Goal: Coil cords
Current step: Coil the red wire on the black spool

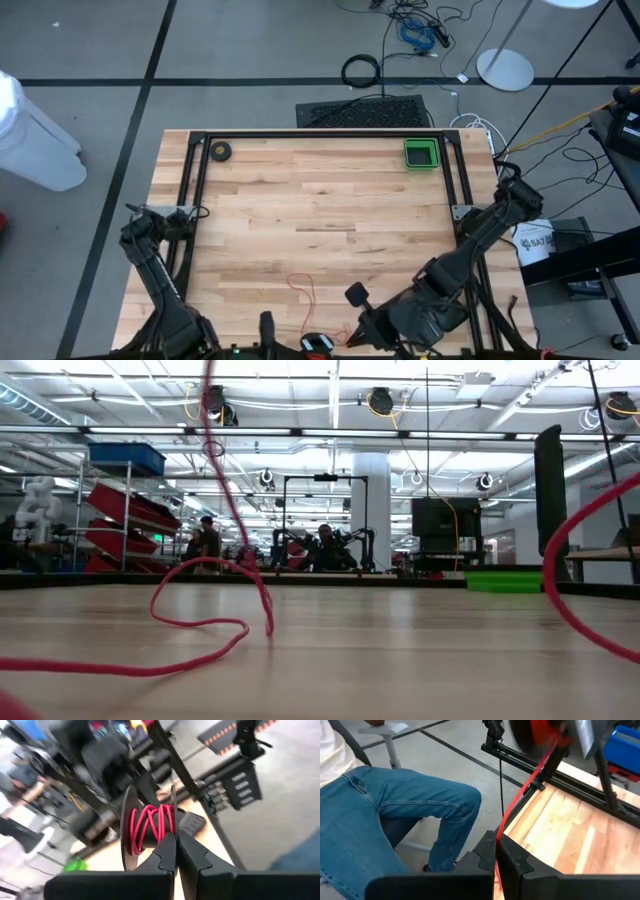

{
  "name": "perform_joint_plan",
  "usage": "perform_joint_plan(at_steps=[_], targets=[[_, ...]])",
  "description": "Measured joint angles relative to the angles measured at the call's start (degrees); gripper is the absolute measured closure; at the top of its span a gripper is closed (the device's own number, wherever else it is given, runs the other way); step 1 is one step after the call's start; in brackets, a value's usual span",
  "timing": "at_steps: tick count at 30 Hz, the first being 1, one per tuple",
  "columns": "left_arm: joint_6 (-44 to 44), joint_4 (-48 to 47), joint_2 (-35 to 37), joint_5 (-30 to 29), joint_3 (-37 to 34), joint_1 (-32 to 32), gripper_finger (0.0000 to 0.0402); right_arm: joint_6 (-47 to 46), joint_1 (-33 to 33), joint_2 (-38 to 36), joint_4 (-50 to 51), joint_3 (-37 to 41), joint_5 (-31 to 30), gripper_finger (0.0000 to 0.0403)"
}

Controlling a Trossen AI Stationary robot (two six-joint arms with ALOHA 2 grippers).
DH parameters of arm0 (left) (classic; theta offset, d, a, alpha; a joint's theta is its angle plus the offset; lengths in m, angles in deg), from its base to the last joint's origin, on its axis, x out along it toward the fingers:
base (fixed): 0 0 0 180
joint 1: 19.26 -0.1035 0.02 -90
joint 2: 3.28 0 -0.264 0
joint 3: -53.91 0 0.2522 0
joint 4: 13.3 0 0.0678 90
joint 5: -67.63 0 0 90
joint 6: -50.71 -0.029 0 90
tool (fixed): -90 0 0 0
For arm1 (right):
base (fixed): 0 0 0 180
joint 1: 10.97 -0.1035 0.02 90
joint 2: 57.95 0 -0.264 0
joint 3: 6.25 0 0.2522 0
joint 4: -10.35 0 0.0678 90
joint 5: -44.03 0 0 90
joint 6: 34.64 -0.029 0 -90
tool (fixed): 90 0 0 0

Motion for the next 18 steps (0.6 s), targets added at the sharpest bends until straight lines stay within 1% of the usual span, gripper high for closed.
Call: perform_joint_plan(at_steps=[4,9,11,14,18], targets=[[6.2,-3.3,0.2,7.7,0.0,-2.2,0.0393,1.5,-1.2,-0.8,0.1,0.0,-3.4,0.0403],[12.5,-6.4,0.2,16.2,0.0,-5.5,0.0393,5.9,-2.7,-1.1,0.0,0.0,-10.2,0.0403],[14.7,-7.9,0.2,18.4,0.0,-6.5,0.0393,8.5,-3.3,-1.1,0.0,0.0,-12.7,0.0403],[17.0,-10.2,0.2,19.9,0.0,-7.5,0.0393,11.4,-3.7,-1.1,-0.7,0.0,-15.3,0.0403],[18.0,-11.2,0.0,20.2,0.0,-7.7,0.0393,13.5,-3.9,-1.1,-2.4,0.0,-15.7,0.0403]])
